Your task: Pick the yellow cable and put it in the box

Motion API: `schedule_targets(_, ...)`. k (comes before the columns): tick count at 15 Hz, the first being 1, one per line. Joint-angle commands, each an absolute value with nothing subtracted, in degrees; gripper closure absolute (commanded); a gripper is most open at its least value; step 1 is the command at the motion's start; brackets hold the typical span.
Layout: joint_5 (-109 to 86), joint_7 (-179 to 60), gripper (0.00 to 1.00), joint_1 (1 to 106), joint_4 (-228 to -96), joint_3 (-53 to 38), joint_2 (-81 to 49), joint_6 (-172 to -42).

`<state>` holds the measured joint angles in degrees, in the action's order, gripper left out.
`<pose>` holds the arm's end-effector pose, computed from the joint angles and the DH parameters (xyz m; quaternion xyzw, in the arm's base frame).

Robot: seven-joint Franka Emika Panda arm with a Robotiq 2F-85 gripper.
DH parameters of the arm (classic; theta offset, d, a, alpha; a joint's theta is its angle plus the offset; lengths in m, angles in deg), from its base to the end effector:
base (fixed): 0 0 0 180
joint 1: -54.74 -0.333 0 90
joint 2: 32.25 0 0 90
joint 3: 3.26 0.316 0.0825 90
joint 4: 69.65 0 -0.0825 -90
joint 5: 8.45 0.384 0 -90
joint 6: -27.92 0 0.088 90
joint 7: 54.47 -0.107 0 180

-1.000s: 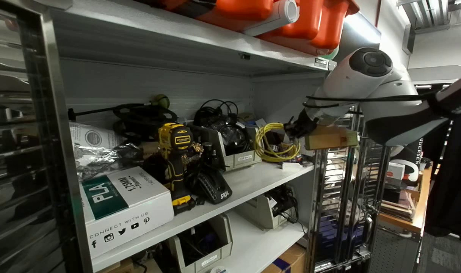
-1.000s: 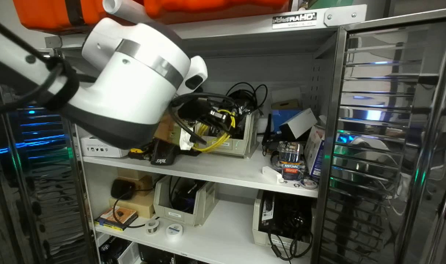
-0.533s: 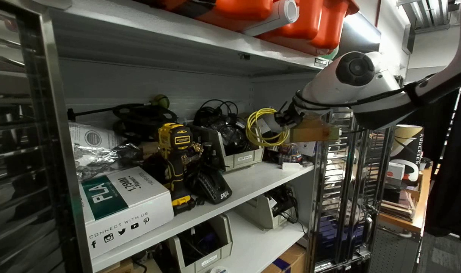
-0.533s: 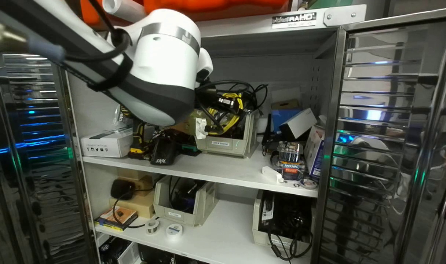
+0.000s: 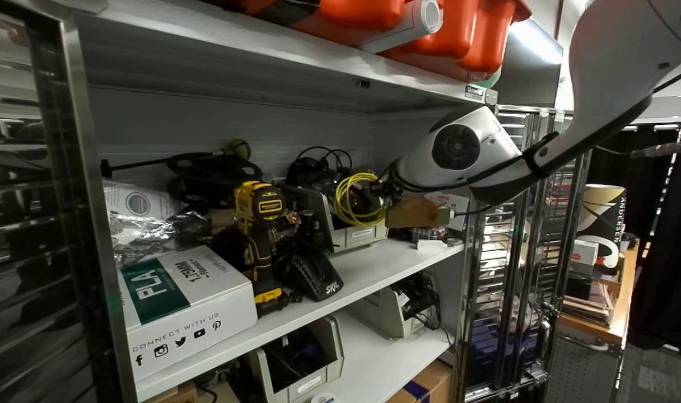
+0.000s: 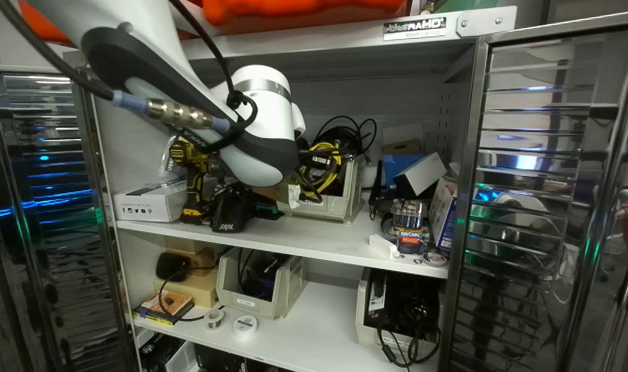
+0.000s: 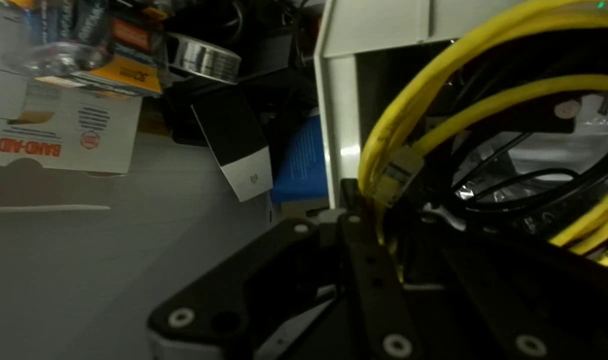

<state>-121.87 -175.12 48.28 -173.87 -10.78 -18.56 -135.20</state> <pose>0.6366 0.0425 0.4348 0.8086 -0.1181 0.5682 0.0965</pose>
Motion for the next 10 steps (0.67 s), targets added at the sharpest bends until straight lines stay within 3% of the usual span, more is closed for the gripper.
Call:
schedule_targets(1, -125.5, -180.8, 0.9, 47.7, -166.6, -9.3, -15.4, -133.3)
schedule_targets(10, -127.4, -180.6, 0.9, 46.7, -162.2, -7.9, -11.8, -126.5)
